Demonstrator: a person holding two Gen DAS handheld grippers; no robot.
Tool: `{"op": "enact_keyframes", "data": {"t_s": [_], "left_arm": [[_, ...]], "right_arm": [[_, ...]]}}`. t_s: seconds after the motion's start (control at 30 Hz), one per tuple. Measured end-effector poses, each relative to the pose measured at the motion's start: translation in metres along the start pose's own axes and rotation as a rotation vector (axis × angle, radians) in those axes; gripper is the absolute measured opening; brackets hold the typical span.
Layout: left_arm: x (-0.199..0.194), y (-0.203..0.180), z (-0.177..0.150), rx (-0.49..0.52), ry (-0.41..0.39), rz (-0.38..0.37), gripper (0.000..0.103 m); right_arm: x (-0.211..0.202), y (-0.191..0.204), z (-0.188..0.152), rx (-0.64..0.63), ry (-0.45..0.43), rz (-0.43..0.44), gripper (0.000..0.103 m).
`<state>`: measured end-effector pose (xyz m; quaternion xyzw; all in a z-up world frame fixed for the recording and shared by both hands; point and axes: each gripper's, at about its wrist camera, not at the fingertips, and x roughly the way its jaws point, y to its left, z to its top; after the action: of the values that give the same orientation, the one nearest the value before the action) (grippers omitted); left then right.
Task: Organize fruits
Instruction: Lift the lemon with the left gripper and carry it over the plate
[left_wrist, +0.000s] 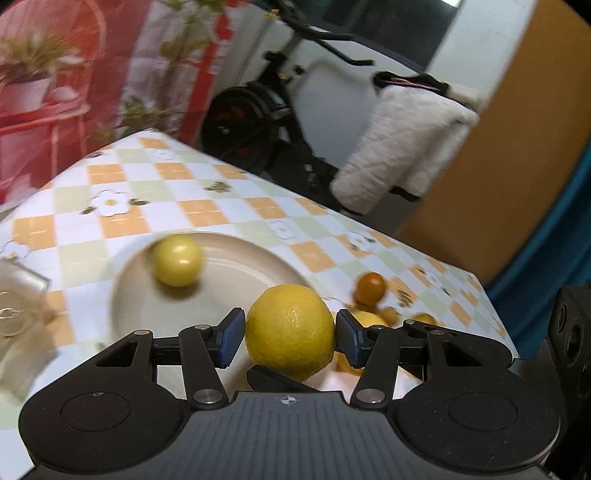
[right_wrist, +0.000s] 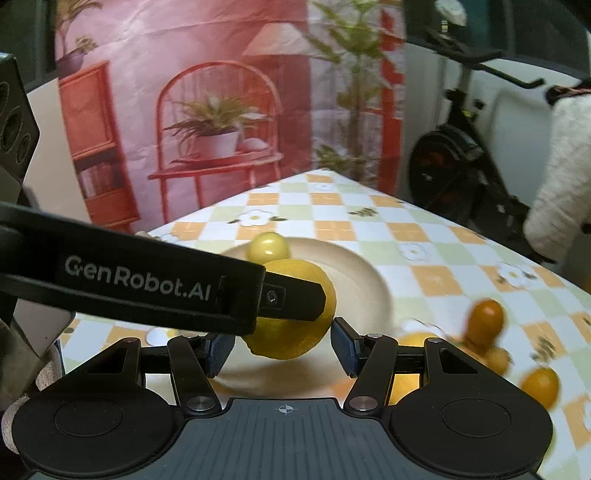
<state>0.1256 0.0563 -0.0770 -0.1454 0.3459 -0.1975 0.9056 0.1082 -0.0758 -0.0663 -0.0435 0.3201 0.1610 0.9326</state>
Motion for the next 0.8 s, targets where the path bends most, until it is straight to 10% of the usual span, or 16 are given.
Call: {"op": "enact_keyframes", "data": {"t_s": [0.8], "left_arm": [[0.013, 0.055, 0.01, -0.142, -0.015, 0.113, 0.057]], "right_arm": [[0.088, 0.035, 0.032, -0.106, 0.094, 0.074, 0.053]]}}
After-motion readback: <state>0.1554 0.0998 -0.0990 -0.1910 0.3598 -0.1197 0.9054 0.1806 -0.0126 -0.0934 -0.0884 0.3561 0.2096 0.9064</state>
